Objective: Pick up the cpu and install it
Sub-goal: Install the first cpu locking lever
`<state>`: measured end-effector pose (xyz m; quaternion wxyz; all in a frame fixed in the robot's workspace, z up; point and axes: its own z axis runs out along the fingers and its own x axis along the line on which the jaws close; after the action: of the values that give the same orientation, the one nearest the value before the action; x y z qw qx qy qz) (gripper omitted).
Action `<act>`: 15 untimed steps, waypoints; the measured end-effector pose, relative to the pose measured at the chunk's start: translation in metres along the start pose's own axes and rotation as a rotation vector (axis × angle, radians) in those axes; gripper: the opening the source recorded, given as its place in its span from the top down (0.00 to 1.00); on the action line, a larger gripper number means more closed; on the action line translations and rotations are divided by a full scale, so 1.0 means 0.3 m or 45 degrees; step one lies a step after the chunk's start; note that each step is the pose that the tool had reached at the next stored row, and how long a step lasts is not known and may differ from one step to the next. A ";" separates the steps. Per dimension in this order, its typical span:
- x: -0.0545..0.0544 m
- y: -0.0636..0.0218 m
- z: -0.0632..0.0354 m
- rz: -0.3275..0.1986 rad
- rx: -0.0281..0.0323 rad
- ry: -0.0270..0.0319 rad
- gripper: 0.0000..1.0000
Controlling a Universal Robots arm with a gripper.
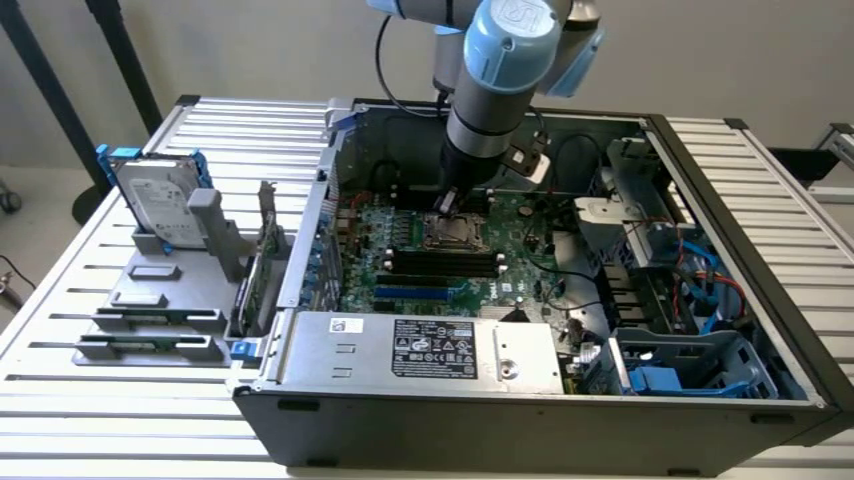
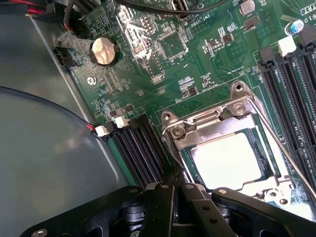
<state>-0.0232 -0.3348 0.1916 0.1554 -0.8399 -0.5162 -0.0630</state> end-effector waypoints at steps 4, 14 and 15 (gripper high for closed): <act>0.007 0.014 0.000 0.001 0.0037 -0.0022 0.89; 0.020 0.042 0.001 0.007 0.0171 -0.0078 0.89; 0.020 0.043 0.001 0.008 0.0190 -0.0080 0.89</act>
<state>-0.0090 -0.3350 0.1904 0.1602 -0.8404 -0.5147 -0.0561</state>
